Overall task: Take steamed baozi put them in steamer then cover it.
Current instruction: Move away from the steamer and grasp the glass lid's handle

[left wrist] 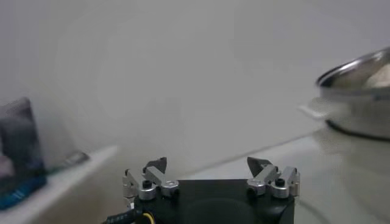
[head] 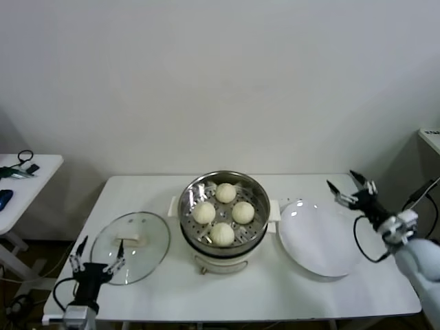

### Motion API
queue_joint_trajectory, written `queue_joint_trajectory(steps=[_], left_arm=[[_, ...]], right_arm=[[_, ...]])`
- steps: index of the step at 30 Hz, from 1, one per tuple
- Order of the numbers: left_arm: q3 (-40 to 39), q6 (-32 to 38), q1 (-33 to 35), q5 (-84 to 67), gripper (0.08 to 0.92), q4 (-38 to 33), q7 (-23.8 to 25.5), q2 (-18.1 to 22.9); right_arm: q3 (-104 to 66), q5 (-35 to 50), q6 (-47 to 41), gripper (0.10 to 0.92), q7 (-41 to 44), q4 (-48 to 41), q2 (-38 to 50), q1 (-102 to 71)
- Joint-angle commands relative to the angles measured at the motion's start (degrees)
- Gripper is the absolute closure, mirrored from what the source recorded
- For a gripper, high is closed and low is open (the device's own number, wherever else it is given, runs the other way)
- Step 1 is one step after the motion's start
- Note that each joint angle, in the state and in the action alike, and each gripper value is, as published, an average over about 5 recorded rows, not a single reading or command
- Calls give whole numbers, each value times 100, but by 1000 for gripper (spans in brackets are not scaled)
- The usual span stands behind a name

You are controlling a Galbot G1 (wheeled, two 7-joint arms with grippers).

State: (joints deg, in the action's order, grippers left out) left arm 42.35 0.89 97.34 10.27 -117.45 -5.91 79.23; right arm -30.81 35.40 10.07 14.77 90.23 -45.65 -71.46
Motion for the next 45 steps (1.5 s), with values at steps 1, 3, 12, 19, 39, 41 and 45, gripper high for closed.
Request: queue_joint_trajectory(steps=[1, 3, 12, 19, 39, 41, 45], left_arm=[[-10, 296, -19, 1848, 177, 176, -911, -125], [45, 477, -56, 3147, 177, 347, -1628, -234], [-116, 451, -226, 6193, 177, 1429, -2502, -533], [-337, 409, -621, 6939, 177, 2375, -2474, -592], [-555, 445, -1557, 7007, 177, 3189, -2008, -751], [-594, 436, -1669, 6999, 177, 3273, -1971, -787], [-651, 386, -1877, 6963, 177, 3464, -1884, -824]], right_arm=[[-659, -509, 1261, 203, -164, -13, -1562, -1763], [-546, -550, 1274, 203, -169, -37, -1706, -1837], [-374, -860, 1275, 203, -163, 16, -2037, -1915], [-313, -967, 1283, 203, -190, 85, -2095, -1954], [-415, -1034, 1414, 203, -197, 162, -2137, -2099], [-426, -1034, 1447, 203, -190, 165, -2136, -2127], [-451, -1029, 1507, 203, -182, 174, -2133, -2178]])
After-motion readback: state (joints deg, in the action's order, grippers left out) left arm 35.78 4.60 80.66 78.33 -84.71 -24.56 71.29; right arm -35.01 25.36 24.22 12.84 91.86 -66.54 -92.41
